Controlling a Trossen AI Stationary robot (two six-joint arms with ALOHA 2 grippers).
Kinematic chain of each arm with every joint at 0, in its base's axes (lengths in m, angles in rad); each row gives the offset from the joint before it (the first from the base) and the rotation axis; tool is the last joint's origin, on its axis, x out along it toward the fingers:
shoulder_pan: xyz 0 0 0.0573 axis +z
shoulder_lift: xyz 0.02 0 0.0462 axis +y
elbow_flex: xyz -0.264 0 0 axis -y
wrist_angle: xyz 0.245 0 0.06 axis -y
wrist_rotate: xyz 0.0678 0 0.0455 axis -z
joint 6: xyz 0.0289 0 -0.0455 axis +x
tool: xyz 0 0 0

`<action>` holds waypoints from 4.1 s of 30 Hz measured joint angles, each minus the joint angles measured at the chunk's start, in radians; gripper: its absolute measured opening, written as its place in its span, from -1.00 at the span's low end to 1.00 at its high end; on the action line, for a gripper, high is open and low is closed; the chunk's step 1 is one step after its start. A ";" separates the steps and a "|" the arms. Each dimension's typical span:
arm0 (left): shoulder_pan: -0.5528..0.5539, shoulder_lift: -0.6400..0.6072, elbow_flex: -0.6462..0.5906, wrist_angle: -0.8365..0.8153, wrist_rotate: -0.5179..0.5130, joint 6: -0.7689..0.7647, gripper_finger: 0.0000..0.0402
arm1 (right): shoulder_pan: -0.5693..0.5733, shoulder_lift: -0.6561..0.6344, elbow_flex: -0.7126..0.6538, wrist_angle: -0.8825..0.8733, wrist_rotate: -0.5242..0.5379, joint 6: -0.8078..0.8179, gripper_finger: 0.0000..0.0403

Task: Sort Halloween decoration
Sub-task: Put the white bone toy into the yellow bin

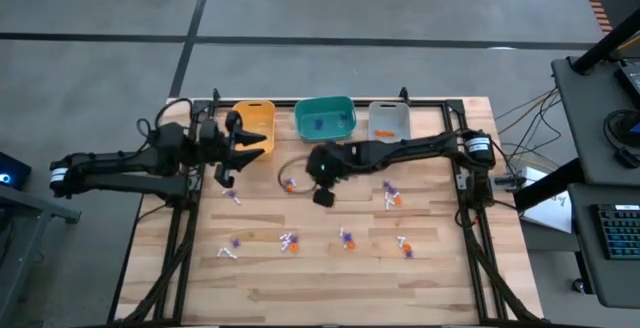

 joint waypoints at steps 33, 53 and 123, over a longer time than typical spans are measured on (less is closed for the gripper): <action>0.001 -0.072 -0.003 -0.015 -0.020 0.027 -0.26 | -0.314 0.434 0.485 0.618 -0.227 -0.125 -0.96; 0.001 -0.086 -0.003 -0.024 -0.028 0.054 -0.26 | -0.322 0.614 0.757 0.263 -0.219 -0.154 -0.96; -0.223 0.335 0.000 -0.701 0.155 -0.291 -0.38 | -0.179 -0.090 0.134 -0.785 -0.226 -0.273 -0.62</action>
